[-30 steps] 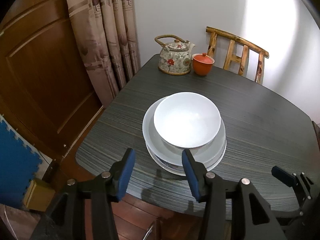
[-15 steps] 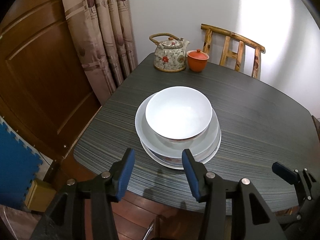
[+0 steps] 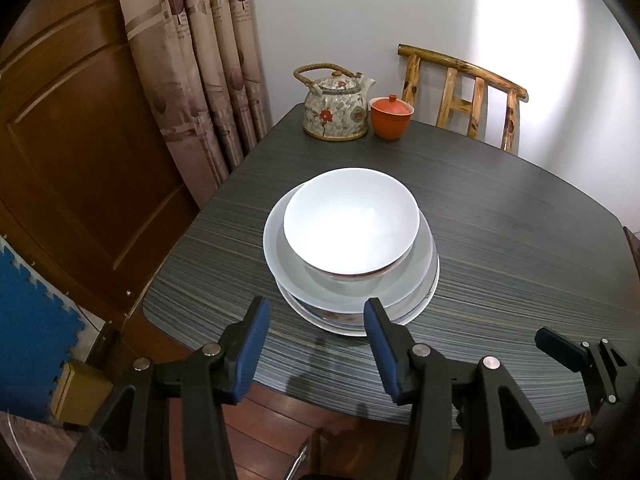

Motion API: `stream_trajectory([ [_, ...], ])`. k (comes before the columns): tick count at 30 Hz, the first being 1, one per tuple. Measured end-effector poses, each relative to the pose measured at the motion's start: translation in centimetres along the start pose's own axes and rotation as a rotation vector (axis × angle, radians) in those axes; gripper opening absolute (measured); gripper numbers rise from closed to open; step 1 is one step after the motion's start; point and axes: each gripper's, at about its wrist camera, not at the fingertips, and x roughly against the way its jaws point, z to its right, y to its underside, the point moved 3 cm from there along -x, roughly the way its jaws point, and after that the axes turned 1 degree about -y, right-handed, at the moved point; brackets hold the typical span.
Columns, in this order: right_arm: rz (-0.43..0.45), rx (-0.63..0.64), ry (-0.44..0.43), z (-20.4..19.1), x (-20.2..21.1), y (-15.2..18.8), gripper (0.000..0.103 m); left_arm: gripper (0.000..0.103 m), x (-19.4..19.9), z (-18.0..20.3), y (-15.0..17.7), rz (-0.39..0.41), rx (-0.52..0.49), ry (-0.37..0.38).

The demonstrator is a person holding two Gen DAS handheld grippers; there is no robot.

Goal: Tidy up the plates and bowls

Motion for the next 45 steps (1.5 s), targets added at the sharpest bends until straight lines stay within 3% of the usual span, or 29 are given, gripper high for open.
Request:
stream_trajectory([
  [45, -0.036, -0.019, -0.023, 0.16, -0.91, 0.52, 0.092, 0.050, -0.81, 0.54, 0.24, -0.016, -0.035, 0.024],
])
